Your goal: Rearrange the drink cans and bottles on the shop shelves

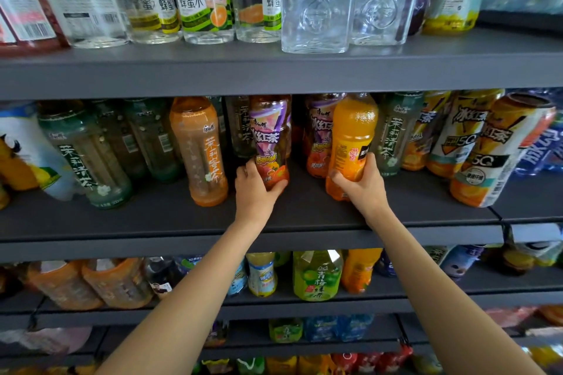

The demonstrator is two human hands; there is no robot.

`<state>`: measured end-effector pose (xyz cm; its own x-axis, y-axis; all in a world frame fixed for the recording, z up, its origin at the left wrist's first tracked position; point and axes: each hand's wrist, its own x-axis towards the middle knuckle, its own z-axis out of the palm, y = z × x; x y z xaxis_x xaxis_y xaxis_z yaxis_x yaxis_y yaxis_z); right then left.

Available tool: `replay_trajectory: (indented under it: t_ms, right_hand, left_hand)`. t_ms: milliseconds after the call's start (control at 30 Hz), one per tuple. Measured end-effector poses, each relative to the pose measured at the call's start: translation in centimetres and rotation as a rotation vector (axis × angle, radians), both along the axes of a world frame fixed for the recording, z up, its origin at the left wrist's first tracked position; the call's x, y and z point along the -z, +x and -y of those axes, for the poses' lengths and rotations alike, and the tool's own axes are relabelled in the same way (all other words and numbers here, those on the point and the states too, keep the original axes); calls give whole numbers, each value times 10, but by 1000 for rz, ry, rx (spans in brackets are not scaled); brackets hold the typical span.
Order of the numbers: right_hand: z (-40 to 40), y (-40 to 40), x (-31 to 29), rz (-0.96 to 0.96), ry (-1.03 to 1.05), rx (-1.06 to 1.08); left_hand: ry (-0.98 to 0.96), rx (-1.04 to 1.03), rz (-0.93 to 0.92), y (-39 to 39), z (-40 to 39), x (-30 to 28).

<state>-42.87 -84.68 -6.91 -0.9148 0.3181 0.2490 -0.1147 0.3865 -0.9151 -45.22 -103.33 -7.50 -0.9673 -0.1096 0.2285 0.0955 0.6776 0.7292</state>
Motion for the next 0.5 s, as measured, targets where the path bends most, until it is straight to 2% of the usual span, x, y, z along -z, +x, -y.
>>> replay_trajectory:
  t_ms: [233, 500]
  right_hand:
    - [4, 24, 3, -96, 66, 116]
    - [-17, 42, 5, -120, 117, 189]
  left_hand:
    - [-1, 73, -40, 4, 0, -1]
    - [22, 261, -36, 15, -51, 0]
